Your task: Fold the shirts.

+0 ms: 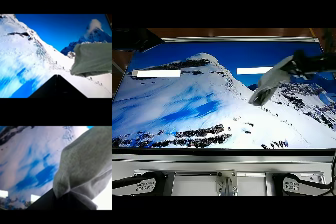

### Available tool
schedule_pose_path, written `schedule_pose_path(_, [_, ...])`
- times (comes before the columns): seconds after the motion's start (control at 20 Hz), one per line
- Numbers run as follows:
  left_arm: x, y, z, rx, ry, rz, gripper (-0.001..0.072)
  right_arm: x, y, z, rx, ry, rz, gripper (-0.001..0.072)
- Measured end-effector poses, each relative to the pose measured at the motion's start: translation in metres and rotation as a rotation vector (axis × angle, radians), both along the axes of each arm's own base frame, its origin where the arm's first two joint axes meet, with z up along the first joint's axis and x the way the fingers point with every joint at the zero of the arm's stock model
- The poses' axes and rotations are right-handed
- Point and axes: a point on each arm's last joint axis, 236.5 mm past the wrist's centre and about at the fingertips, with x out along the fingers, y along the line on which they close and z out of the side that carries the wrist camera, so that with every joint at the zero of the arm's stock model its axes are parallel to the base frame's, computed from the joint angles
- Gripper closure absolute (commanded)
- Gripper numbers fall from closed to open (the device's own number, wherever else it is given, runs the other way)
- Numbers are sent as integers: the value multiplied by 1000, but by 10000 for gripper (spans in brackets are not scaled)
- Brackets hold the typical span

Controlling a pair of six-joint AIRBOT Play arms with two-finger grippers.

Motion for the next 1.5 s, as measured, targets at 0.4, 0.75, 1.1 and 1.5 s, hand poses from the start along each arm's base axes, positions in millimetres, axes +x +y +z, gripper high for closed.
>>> schedule_pose_path(0.4, [0, -5, -4, 1, 9, -13, 670, -25, -8, 20, -111, 41, 48, 652])
schedule_pose_path(0.75, [-4, -17, -4, 0, 10, -39, 670, 23, 40, 37, -42, -182, 138, 651])
schedule_pose_path(1.1, [-16, -25, -13, 21, 55, -83, 670, 48, -75, -40, -344, -85, 37, 651])
schedule_pose_path(1.5, [-32, -28, -27, 40, 135, -122, 670, -40, -307, -153, -344, 308, -343, 651])
